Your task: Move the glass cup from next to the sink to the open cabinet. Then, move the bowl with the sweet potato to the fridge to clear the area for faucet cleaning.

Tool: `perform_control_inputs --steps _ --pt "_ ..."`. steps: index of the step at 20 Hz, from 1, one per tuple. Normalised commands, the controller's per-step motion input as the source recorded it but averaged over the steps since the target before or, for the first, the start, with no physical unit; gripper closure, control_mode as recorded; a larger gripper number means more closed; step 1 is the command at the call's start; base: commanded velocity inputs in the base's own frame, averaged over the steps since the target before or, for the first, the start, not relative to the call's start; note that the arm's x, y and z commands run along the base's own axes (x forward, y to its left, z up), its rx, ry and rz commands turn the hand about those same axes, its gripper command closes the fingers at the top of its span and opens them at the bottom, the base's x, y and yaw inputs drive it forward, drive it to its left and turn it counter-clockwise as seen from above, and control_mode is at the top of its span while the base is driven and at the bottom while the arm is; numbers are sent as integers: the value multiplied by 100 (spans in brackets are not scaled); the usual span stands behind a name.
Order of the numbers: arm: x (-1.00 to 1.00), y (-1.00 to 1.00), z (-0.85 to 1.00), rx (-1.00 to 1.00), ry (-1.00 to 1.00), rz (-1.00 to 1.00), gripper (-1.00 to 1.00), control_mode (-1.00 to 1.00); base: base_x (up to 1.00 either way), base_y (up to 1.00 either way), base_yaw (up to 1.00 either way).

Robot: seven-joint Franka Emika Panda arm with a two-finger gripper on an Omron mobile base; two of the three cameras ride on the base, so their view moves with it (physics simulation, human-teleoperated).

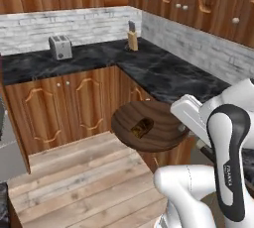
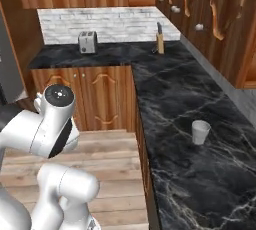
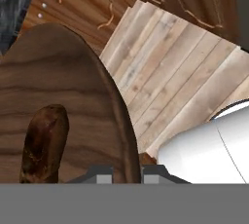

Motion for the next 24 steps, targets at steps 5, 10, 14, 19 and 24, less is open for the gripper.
perform_control_inputs --steps 5,10,14,19,24 --pt "0 0 0 0 0 0 100 100 100 8 31" --pt "0 0 0 0 0 0 100 100 87 0 65" --pt "0 0 0 0 0 0 100 100 23 -13 65" --pt "0 0 0 0 0 0 100 100 0 -6 68" --pt "0 0 0 0 0 0 100 100 10 -1 80"
